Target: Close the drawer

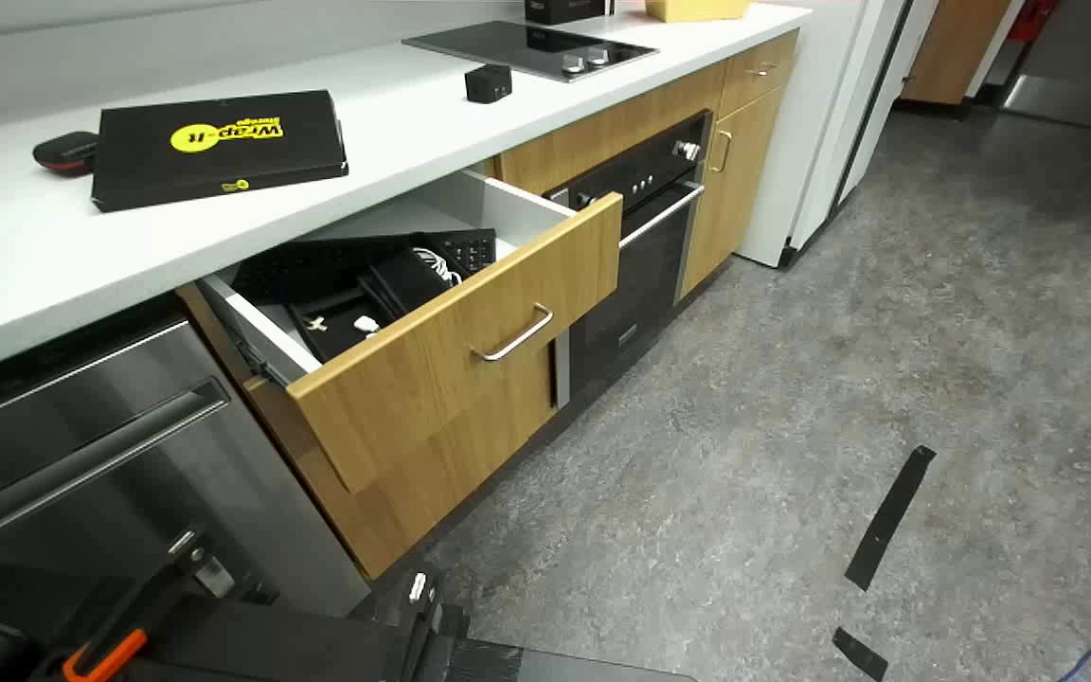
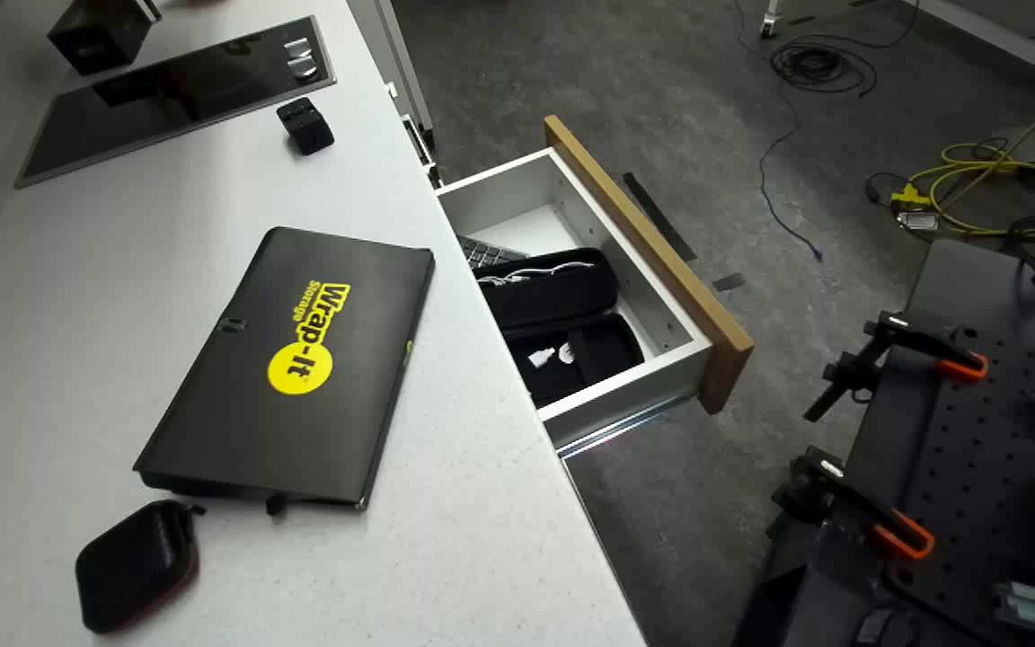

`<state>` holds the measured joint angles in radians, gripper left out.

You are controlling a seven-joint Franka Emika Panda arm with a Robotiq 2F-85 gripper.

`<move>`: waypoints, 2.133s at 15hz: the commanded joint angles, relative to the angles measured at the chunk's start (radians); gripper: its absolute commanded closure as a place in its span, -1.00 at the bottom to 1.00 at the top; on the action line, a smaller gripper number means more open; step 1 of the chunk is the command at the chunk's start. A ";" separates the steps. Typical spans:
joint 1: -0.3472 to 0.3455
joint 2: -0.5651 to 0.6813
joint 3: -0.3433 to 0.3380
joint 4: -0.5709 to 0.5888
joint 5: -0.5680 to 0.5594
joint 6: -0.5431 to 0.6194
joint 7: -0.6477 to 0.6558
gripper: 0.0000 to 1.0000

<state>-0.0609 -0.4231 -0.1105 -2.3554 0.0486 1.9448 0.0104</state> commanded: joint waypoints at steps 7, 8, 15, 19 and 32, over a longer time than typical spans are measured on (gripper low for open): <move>-0.010 0.003 0.008 0.002 0.004 -0.003 -0.004 -1.00; -0.009 0.012 0.012 -0.004 0.009 0.033 0.008 -1.00; -0.044 0.301 0.024 -0.091 -0.062 0.351 0.160 -1.00; -0.082 0.472 -0.012 -0.077 -0.165 0.470 0.291 -1.00; -0.044 0.662 -0.138 -0.027 -0.492 0.695 0.705 -1.00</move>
<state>-0.1363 0.1416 -0.1797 -2.4225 -0.2855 2.5494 0.5221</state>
